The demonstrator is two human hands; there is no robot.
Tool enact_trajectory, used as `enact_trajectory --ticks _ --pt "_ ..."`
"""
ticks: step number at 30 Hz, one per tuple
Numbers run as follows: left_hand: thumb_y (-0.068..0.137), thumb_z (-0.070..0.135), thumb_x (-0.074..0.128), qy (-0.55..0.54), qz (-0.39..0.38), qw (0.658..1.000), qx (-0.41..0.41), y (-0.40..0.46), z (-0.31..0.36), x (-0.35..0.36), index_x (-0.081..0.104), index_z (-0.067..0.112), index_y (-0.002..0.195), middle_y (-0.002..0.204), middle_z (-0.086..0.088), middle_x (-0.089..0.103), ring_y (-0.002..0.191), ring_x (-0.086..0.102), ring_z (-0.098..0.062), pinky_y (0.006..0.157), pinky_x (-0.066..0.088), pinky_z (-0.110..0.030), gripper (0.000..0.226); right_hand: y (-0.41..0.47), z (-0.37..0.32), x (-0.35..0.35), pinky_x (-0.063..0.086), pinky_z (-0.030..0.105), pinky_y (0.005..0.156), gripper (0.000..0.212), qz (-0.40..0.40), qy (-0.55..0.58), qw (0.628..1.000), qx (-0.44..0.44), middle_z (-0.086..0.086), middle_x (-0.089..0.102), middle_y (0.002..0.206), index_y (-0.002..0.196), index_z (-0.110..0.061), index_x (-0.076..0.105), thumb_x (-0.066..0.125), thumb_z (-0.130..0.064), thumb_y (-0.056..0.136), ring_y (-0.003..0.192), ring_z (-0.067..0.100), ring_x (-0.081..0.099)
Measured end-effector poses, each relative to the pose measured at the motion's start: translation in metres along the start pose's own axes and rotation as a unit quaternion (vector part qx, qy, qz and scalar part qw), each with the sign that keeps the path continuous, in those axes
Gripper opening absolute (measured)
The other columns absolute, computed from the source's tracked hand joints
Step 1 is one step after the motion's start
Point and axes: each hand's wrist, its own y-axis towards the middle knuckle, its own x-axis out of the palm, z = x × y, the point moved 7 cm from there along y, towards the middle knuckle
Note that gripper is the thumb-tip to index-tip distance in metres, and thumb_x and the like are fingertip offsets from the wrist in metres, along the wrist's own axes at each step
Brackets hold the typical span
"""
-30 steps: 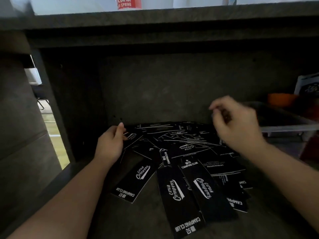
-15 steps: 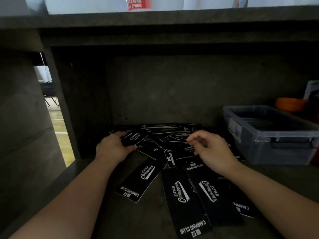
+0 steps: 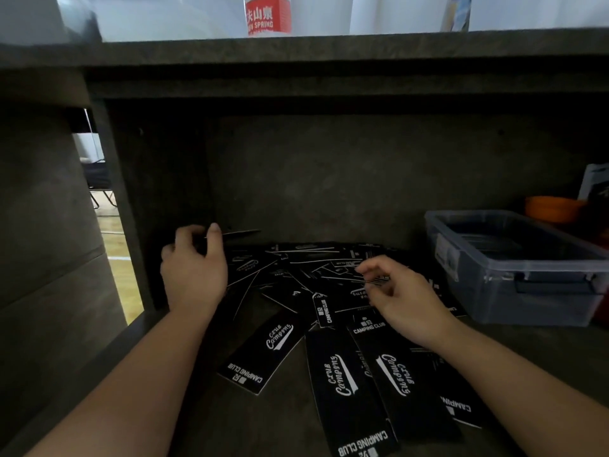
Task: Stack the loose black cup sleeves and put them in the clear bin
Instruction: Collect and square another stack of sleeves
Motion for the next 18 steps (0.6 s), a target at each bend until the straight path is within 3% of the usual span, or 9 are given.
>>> enact_trajectory --ticks 4,9,11,13,15,17,18 --pt "0.095 0.056 0.045 -0.08 -0.08 0.992 0.049 -0.01 0.013 0.015 0.057 0.033 0.118 0.114 0.003 0.061 0.107 0.058 -0.016 0.09 0.046 -0.036 0.035 0.0 -0.001 -0.002 0.043 0.011 0.057 0.033 0.01 0.003 1.0 -0.005 -0.012 0.057 0.107 0.113 -0.035 0.056 0.06 -0.011 0.091 0.064 0.001 0.057" --pt "0.095 0.059 0.04 -0.097 -0.342 0.935 0.014 -0.043 0.022 0.058 0.067 0.035 0.1 0.099 0.005 0.071 0.087 0.064 -0.013 0.081 0.051 -0.031 0.036 -0.003 -0.008 -0.003 0.048 0.009 0.068 0.06 -0.006 0.009 1.0 -0.008 -0.024 0.049 0.113 0.138 -0.045 0.037 0.066 -0.023 0.089 0.076 0.005 0.065" --pt "0.095 0.057 0.038 -0.077 -0.419 0.905 0.009 -0.058 0.025 0.068 0.07 0.031 0.097 0.095 0.001 0.075 0.082 0.065 -0.014 0.077 0.05 -0.028 0.042 -0.003 -0.011 -0.003 0.05 0.013 0.072 0.051 -0.005 0.026 0.999 -0.021 -0.024 0.056 0.108 0.132 -0.045 0.046 0.065 -0.026 0.089 0.075 0.003 0.064" --pt "0.095 0.058 0.033 -0.088 -0.462 0.882 0.0 -0.067 0.027 0.074 0.072 0.023 0.098 0.091 0.0 0.076 0.076 0.065 -0.015 0.074 0.049 -0.027 0.052 -0.001 -0.01 -0.005 0.051 0.018 0.074 0.027 0.017 0.042 0.999 -0.029 -0.019 0.065 0.096 0.115 -0.035 0.063 0.064 -0.023 0.091 0.077 -0.003 0.063" --pt "0.094 0.061 0.03 -0.091 -0.444 0.891 -0.002 -0.064 0.027 0.073 0.071 0.021 0.095 0.085 0.001 0.076 0.076 0.066 -0.015 0.072 0.047 -0.029 0.058 0.001 -0.007 -0.009 0.05 0.015 0.072 0.013 0.044 0.03 0.998 -0.032 -0.017 0.068 0.084 0.1 -0.027 0.07 0.063 -0.022 0.091 0.077 -0.004 0.063" --pt "0.094 0.062 0.037 -0.015 -0.335 0.942 0.024 -0.04 0.018 0.064 0.067 0.022 0.102 0.092 0.006 0.073 0.092 0.067 -0.018 0.079 0.046 -0.033 0.051 0.002 -0.004 -0.014 0.047 0.01 0.068 0.009 0.067 0.017 0.997 -0.022 -0.015 0.068 0.079 0.093 -0.026 0.071 0.063 -0.022 0.091 0.075 -0.003 0.062" --pt "0.094 0.059 0.045 0.063 -0.268 0.961 0.041 -0.025 0.01 0.055 0.061 0.022 0.116 0.105 0.004 0.07 0.104 0.063 -0.021 0.085 0.046 -0.034 0.046 0.003 -0.002 -0.017 0.046 0.008 0.067 0.008 0.077 0.018 0.997 -0.017 -0.014 0.068 0.078 0.091 -0.026 0.07 0.062 -0.023 0.092 0.075 -0.003 0.062"
